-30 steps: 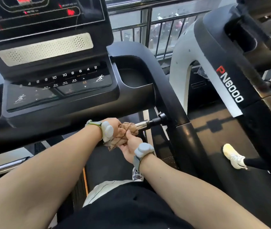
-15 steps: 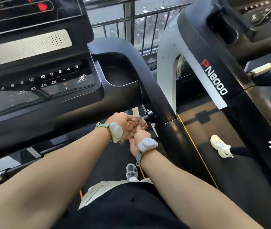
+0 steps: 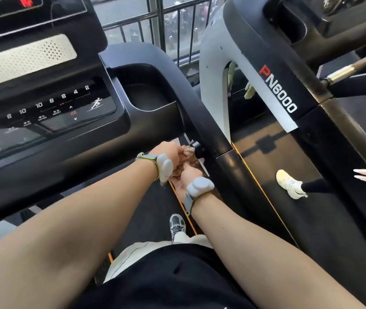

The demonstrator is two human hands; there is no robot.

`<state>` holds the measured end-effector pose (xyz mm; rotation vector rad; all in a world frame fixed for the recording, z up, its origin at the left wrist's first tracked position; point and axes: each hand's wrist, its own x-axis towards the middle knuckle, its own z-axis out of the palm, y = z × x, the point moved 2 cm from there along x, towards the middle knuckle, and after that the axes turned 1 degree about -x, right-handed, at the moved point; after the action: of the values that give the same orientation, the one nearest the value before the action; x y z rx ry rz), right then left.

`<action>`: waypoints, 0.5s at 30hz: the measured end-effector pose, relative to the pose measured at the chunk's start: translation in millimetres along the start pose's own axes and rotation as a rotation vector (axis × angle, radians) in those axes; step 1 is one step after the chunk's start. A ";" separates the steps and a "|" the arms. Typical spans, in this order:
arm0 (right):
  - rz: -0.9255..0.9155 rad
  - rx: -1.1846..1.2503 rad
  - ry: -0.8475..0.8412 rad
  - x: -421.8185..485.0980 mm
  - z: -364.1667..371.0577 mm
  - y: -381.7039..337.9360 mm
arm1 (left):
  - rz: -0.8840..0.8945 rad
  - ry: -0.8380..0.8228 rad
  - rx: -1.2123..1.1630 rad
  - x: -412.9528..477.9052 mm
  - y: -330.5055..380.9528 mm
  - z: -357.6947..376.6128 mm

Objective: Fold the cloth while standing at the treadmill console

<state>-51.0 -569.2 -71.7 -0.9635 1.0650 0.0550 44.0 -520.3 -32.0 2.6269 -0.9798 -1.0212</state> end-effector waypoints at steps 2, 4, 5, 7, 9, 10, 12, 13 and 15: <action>-0.053 -0.032 0.155 -8.0 9.4 10.3 | 0.026 0.010 -0.093 -8.4 -6.3 -2.5; -0.015 0.008 0.116 -10.9 19.5 27.8 | 0.002 0.013 -0.118 -17.4 -15.1 -3.4; 0.038 0.009 0.056 -13.1 24.3 34.1 | -0.017 0.009 -0.096 -19.6 -21.0 -2.7; 0.066 -0.020 0.000 -21.2 34.7 41.9 | -0.055 -0.002 -0.037 -30.3 -36.9 -2.8; 0.097 -0.076 -0.047 -25.5 42.7 48.5 | -0.092 -0.030 -0.060 -39.5 -52.6 -1.4; 0.120 -0.110 -0.065 -31.7 50.3 50.9 | -0.109 -0.040 -0.079 -48.6 -64.4 -1.9; 0.114 -0.127 -0.096 -37.0 58.0 56.7 | -0.120 -0.060 -0.102 -60.9 -78.8 0.3; 0.106 -0.119 -0.094 -36.9 62.0 60.8 | -0.123 -0.064 -0.122 -66.8 -85.6 2.3; 0.111 0.054 -0.086 -41.3 68.6 64.7 | -0.127 -0.053 -0.174 -73.7 -95.6 6.4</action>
<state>-54.0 -466.3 -72.6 -0.8458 1.0349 0.1570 48.8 -399.6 -31.1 2.5571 -0.7060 -1.1529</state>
